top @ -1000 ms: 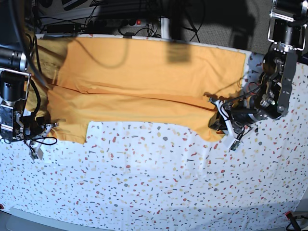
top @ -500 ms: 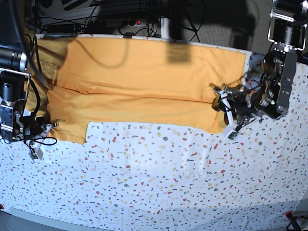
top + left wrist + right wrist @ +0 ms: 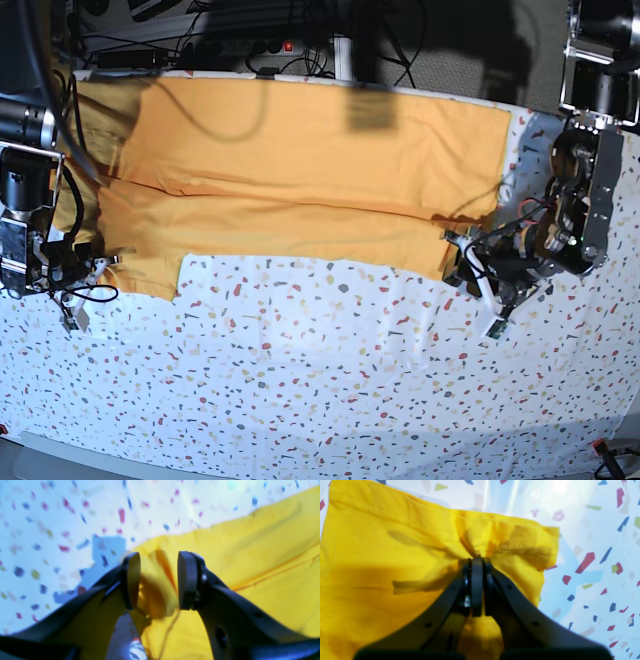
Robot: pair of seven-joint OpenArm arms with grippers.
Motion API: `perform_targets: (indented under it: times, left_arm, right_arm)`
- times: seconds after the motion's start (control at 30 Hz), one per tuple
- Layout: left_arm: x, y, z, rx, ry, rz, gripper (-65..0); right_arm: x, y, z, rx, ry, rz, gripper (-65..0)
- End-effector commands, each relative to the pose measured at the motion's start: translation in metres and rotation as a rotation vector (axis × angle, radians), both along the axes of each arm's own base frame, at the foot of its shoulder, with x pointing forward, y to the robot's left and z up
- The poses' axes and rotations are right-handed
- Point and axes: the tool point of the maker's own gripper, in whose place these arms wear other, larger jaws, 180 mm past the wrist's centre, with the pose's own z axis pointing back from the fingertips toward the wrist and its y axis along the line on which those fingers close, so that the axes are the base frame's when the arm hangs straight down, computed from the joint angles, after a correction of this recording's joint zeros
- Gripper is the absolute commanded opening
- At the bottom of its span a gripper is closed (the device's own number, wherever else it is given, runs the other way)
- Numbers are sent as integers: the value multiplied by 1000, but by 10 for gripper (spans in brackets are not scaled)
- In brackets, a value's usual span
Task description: Fold the T-shirt properly
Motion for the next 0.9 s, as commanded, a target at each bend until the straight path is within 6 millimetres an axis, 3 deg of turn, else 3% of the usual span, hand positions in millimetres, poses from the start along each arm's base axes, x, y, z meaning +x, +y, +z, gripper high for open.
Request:
perform_targets:
  times: [0.0,0.23,0.53,0.87]
  left_arm:
    - [13,3,19,-1,-49,2,-409]
    - [30,1,39,-39,-135,25,-409]
    - [27,9,-24,-16,26,95,-409]
    - [26,0,-30,-32,46,94,-415]
  right_arm:
    - [12,-11,19,-14,-45,-19,-650]
    - [14,-8,20,9,-58,-25,-650]
    - [15,-5,21,28,-66,-29,-650]
    - [15,-6,21,27,-67,-29,-650]
